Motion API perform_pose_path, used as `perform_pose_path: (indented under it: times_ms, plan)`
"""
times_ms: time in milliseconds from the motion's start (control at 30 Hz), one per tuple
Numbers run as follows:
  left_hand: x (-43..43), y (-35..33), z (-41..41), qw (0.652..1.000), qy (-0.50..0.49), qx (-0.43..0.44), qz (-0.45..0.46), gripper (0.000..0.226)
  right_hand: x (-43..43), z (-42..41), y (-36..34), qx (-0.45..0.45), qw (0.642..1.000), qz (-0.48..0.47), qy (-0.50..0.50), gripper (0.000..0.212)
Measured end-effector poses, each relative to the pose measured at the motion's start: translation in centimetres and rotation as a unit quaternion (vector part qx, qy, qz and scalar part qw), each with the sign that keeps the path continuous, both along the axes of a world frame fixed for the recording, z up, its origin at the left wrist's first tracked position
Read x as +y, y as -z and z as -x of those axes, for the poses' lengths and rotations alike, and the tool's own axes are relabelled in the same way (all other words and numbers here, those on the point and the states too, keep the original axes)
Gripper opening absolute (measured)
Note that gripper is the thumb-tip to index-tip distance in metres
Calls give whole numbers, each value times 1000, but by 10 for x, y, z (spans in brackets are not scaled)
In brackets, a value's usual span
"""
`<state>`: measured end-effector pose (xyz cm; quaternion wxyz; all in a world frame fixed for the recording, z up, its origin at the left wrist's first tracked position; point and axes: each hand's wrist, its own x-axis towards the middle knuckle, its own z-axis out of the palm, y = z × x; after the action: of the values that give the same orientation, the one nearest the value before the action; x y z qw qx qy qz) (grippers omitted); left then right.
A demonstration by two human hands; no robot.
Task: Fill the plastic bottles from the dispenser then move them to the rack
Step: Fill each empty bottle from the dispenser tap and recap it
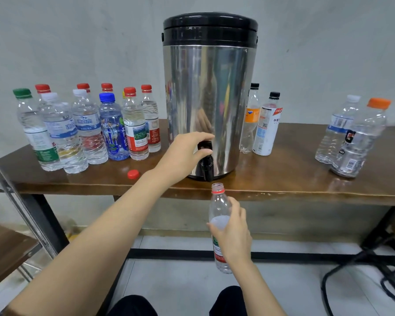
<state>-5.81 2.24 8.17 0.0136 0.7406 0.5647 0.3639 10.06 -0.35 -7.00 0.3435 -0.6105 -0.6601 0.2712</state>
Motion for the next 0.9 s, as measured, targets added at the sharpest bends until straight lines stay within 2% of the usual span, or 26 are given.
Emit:
perform_pose_path:
  times_ms: [467, 667, 900]
  plan:
    - [7, 6, 3, 1000, -4, 25, 0, 26, 4, 21, -7, 25, 999, -23, -26, 87]
    - [6, 7, 1, 999, -11, 29, -20, 18, 6, 23, -4, 36, 998, -31, -29, 89]
    - [2, 8, -1, 995, -56, 55, -56, 18, 7, 23, -2, 20, 998, -43, -28, 89]
